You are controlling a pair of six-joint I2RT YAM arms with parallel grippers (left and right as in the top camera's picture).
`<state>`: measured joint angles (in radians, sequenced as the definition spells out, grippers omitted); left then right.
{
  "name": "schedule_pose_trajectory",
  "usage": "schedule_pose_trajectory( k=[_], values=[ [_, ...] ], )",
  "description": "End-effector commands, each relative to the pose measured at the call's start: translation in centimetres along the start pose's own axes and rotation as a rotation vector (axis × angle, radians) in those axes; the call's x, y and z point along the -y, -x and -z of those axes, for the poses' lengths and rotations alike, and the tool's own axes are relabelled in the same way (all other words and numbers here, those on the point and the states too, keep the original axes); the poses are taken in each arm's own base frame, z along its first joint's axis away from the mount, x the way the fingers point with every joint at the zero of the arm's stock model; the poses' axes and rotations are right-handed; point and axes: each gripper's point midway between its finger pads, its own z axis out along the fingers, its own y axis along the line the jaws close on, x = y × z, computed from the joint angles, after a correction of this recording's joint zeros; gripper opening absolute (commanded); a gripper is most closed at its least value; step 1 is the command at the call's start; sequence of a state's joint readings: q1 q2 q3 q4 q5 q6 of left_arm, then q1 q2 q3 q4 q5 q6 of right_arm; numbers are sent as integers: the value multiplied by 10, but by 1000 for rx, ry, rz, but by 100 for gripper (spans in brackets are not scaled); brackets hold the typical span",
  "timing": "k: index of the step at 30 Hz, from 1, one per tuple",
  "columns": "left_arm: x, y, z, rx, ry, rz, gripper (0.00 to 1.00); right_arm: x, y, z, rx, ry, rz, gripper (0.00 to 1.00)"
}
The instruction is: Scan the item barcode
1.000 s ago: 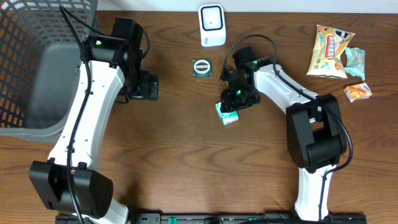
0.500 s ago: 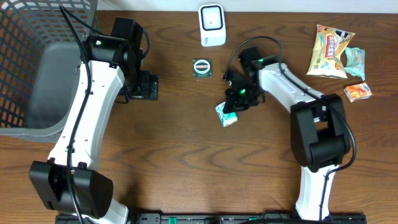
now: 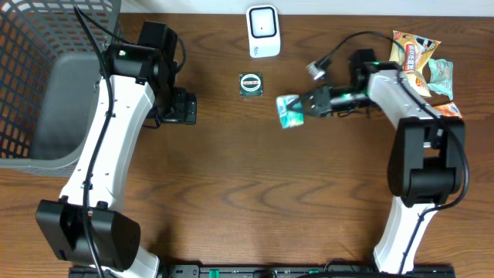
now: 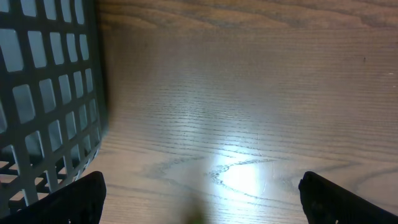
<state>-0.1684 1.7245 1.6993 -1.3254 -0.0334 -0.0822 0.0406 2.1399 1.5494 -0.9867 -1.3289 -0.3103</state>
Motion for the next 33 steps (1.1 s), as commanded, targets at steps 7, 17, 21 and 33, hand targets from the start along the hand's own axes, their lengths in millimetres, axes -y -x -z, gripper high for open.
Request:
schedule_pose_trajectory(
  k=[7,17,21,33],
  values=[
    [-4,0,-2,-4,17,12,98,-43,17,29,135,198,113,1],
    [-4,0,-2,-4,17,12,98,-97,12,40,153,186,293,1],
    [-4,0,-2,-4,17,12,98,-123,12,44,160,180,404,1],
    [-4,0,-2,-4,17,12,98,-138,8,36,141,190,457,1]
  ],
)
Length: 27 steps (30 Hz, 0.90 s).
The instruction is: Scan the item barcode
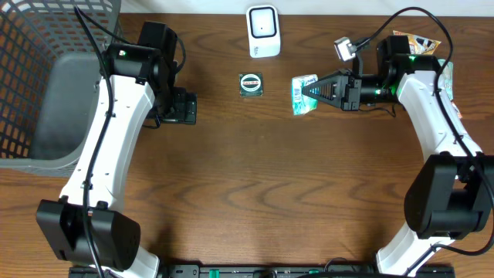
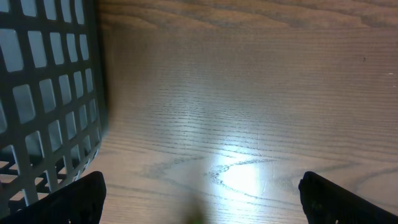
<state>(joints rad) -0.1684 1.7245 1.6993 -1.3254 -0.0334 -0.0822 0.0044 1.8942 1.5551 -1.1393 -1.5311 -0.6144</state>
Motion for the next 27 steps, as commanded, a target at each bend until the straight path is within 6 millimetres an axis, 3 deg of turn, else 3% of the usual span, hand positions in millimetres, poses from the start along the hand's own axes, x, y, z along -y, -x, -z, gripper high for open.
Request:
schedule_pose_trajectory(
  k=[1,27],
  values=[
    [-4,0,-2,-4,17,12,98,-14,6,-6,6,36,60,1],
    [-4,0,-2,-4,17,12,98,-11,3,-8,-14,19,50,1]
  ],
)
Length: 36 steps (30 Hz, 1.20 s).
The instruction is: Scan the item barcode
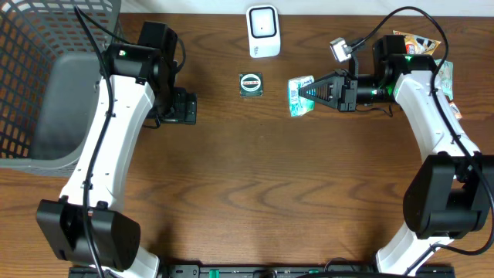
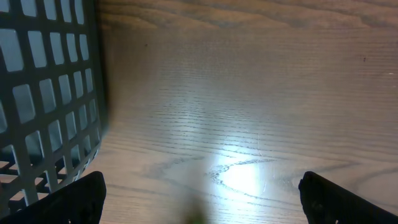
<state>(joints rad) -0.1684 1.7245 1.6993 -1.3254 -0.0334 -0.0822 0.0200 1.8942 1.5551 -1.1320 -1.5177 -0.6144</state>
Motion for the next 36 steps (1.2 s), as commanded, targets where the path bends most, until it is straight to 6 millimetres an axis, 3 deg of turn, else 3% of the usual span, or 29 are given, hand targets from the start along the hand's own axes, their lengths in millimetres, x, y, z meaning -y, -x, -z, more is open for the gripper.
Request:
schedule_pose_trajectory(
  k=[1,15,36],
  values=[
    [-4,0,-2,-4,17,12,98,-11,6,-3,5,20,42,1],
    [-4,0,-2,-3,17,12,98,-15,-2,-19,-39,35,42,1],
    [-4,0,-2,-4,17,12,98,-12,-5,-19,-54,17,32,1]
  ],
)
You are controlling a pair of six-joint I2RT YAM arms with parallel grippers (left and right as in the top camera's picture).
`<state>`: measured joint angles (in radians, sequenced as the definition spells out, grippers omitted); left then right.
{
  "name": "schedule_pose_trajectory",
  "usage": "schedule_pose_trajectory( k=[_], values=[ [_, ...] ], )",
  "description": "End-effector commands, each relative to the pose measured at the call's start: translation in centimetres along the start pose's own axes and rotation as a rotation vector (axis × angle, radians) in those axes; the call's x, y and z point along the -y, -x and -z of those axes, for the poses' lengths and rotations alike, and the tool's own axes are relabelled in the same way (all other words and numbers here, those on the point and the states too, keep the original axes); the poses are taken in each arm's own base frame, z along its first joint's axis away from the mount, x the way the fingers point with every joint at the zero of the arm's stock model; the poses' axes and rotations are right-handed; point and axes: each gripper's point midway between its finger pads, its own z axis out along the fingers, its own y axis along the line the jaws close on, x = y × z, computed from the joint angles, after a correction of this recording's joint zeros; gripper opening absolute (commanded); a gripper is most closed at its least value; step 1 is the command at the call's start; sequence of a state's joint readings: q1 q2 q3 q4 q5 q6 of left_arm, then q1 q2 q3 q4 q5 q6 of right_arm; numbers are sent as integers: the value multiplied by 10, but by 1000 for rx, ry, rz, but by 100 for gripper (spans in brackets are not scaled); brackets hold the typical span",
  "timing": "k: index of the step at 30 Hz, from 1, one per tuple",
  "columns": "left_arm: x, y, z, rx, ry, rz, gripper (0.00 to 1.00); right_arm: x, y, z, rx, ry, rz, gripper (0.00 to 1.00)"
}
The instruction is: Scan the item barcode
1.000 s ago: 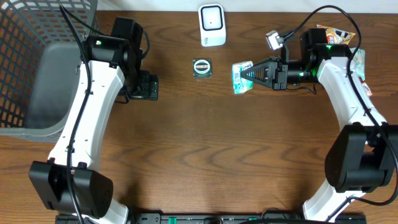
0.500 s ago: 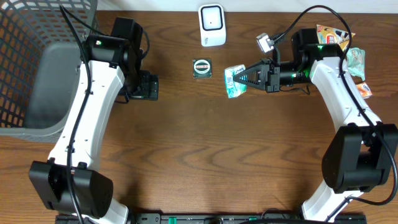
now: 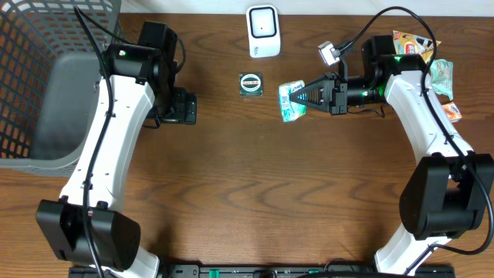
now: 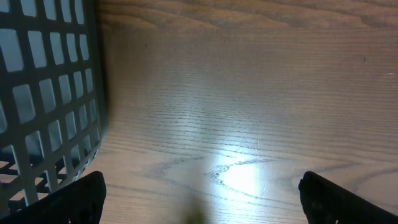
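A small teal and white packet [image 3: 289, 101] is held off the table in the overhead view, with my right gripper [image 3: 300, 98] shut on its right end. It hangs to the right of a round black tin [image 3: 251, 83] and below and right of the white scanner [image 3: 262, 31] at the table's far edge. My left gripper [image 3: 179, 106] rests low by the basket. In the left wrist view the left gripper [image 4: 202, 202] is open, its dark fingertips [image 4: 78, 198] wide apart over bare wood with nothing between them.
A grey mesh basket [image 3: 31, 46] fills the far left, and its wall [image 4: 43, 93] shows beside the left gripper. Several snack packets [image 3: 426, 58] lie piled at the far right. A cable loops above the right arm.
My right gripper has moved a little to the left with the packet, closer to the round tin. The left arm has not moved.
At first my right gripper held the packet just right of the tin, with the arm folded. Then arm and packet stood farther right and toward the far edge. Since then the packet has come back left in two small steps. The left gripper stayed open by the basket.
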<state>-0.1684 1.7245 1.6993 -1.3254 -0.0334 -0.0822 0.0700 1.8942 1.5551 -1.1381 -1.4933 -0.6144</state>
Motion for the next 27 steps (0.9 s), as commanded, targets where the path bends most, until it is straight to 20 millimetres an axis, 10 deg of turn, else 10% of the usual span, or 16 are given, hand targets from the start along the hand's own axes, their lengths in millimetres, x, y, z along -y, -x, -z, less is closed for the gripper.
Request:
schedule_pose_trajectory(
  k=[1,12,21,27],
  values=[
    [-4,0,-2,-4,17,12,98,-7,2,-2,-16,-10,30,1],
    [-4,0,-2,-4,17,12,97,7,-17,-17,-125,-92,12,1],
    [-4,0,-2,-4,17,12,98,112,-53,18,-360,-847,-201,1],
    [-4,0,-2,-3,17,12,98,131,-43,16,-402,-1031,-66,1]
  ],
)
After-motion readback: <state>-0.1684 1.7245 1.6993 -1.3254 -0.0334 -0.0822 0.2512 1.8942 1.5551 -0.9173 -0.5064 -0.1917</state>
